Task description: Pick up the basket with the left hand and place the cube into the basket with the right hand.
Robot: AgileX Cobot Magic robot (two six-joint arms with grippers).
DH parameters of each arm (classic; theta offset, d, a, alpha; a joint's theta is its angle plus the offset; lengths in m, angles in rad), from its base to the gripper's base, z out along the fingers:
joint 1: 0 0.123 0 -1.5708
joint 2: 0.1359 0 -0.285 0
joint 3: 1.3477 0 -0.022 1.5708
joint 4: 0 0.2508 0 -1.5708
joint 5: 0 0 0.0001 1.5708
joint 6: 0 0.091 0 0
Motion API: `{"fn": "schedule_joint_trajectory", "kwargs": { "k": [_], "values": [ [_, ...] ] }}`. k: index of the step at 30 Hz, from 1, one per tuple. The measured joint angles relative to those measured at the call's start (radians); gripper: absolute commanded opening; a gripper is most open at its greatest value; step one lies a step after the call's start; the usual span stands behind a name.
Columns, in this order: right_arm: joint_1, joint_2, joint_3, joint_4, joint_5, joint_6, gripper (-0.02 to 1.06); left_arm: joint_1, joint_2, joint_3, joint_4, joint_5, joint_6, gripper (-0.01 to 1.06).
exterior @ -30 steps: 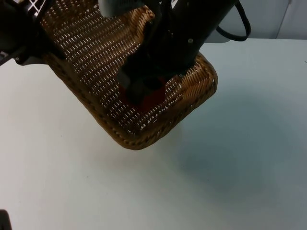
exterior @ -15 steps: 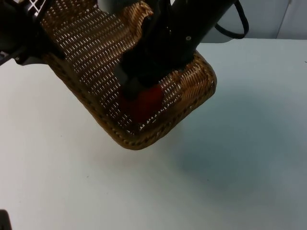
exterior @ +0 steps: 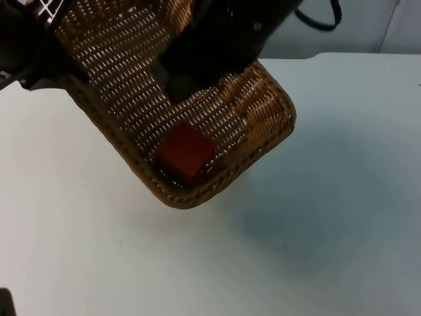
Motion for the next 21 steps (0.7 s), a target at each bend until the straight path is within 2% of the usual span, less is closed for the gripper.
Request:
{"fn": "schedule_joint_trajectory", "kwargs": {
  "k": [3,4,6,7,8,10,12,13,15,16,17,18,21],
  "values": [
    [0.0,-0.065,-0.05,-0.035,0.002,0.012,0.15,0.0,0.0,0.0,0.002,0.0,0.0,0.0],
    [0.0,-0.098,-0.076,-0.078,0.002,0.036,0.15,0.0,0.0,0.0,0.002,0.0,0.0,0.0],
    [-0.009,-0.161,-0.128,-0.221,0.0,0.116,-0.01,0.0,0.0,0.0,0.002,0.0,0.0,0.0],
    [-0.018,-0.194,-0.148,-0.295,0.007,0.175,0.0,0.0,0.0,0.0,0.002,0.0,0.0,0.0],
    [-0.018,-0.194,-0.148,-0.295,0.007,0.175,0.0,0.0,0.0,0.0,0.002,0.0,0.0,0.0],
    [-0.042,-0.256,-0.19,-0.489,0.048,0.284,0.0,0.0,0.0,0.0,0.002,0.0,0.0,0.0],
    [-0.078,-0.309,-0.213,-0.646,0.116,0.383,0.0,0.0,0.0,0.0,0.002,-0.002,0.0,0.0],
    [-0.078,-0.309,-0.213,-0.646,0.116,0.383,0.0,0.0,0.0,0.0,0.002,-0.002,0.0,0.0],
    [-0.115,-0.359,-0.215,-0.752,0.202,0.453,0.0,0.0,0.0,0.0,0.002,-0.002,0.0,0.0],
    [-0.137,-0.385,-0.215,-0.771,0.243,0.479,0.0,0.0,0.0,0.0,0.002,-0.002,0.0,0.0],
    [-0.171,-0.418,-0.217,-0.788,0.295,0.503,0.0,0.0,0.0,0.0,0.002,-0.002,0.0,0.0],
    [-0.171,-0.418,-0.217,-0.788,0.295,0.503,0.0,0.0,0.0,0.0,0.002,-0.002,0.0,0.0],
    [-0.219,-0.463,-0.22,-0.798,0.389,0.52,0.0,0.0,0.0,0.0,0.002,-0.002,0.0,0.0]
  ]
}}
